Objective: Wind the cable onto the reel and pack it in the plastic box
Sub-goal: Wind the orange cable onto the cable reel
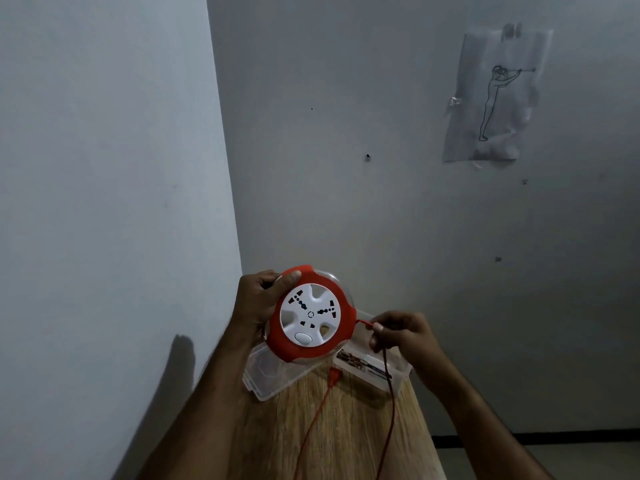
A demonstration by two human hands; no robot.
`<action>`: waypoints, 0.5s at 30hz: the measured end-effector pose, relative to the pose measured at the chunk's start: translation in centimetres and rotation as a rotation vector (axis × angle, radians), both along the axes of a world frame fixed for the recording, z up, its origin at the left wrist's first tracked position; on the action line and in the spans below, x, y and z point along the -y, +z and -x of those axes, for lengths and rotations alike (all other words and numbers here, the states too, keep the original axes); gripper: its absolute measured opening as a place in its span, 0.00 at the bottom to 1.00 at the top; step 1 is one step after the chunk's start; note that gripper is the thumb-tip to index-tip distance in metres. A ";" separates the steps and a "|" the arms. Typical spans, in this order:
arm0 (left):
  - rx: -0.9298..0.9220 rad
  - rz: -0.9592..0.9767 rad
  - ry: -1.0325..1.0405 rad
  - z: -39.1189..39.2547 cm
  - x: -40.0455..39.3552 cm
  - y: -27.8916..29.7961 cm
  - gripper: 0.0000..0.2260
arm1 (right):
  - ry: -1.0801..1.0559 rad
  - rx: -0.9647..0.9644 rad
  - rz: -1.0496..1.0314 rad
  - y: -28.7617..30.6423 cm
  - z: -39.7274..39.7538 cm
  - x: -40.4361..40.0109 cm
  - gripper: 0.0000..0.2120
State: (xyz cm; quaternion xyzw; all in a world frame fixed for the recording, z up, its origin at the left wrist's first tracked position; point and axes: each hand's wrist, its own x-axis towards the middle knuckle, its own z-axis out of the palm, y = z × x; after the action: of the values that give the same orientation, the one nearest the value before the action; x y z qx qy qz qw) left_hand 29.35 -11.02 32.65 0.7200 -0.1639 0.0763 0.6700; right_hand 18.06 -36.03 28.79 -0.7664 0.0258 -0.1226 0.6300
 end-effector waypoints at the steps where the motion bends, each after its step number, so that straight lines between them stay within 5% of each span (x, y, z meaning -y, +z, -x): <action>1: 0.001 0.004 -0.004 0.1 0.1 0.0 0.11 | -0.050 0.021 0.014 0.1 -0.2 0.0 0.07; 7: 0.044 -0.039 0.005 0.1 0.7 0.7 0.11 | -0.308 0.098 0.484 -0.9 -1.2 -1.1 0.06; 10: 0.056 -0.056 0.028 0.0 1.0 0.5 0.12 | -0.513 0.404 0.712 -0.4 0.0 -3.1 0.12; 12: 0.074 -0.078 0.040 0.1 1.6 0.3 0.12 | -0.462 0.595 0.873 0.1 0.8 -5.7 0.12; 15: 0.088 -0.093 0.048 0.4 2.5 0.1 0.13 | -0.404 0.504 1.078 -0.4 0.9 -9.2 0.20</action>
State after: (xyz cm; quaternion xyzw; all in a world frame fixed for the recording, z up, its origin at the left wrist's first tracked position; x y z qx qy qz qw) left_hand 28.95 -13.52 32.75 0.7501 -0.1795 0.1163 0.6257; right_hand 17.19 -26.87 28.37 -0.9039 -0.0445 -0.4120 0.1061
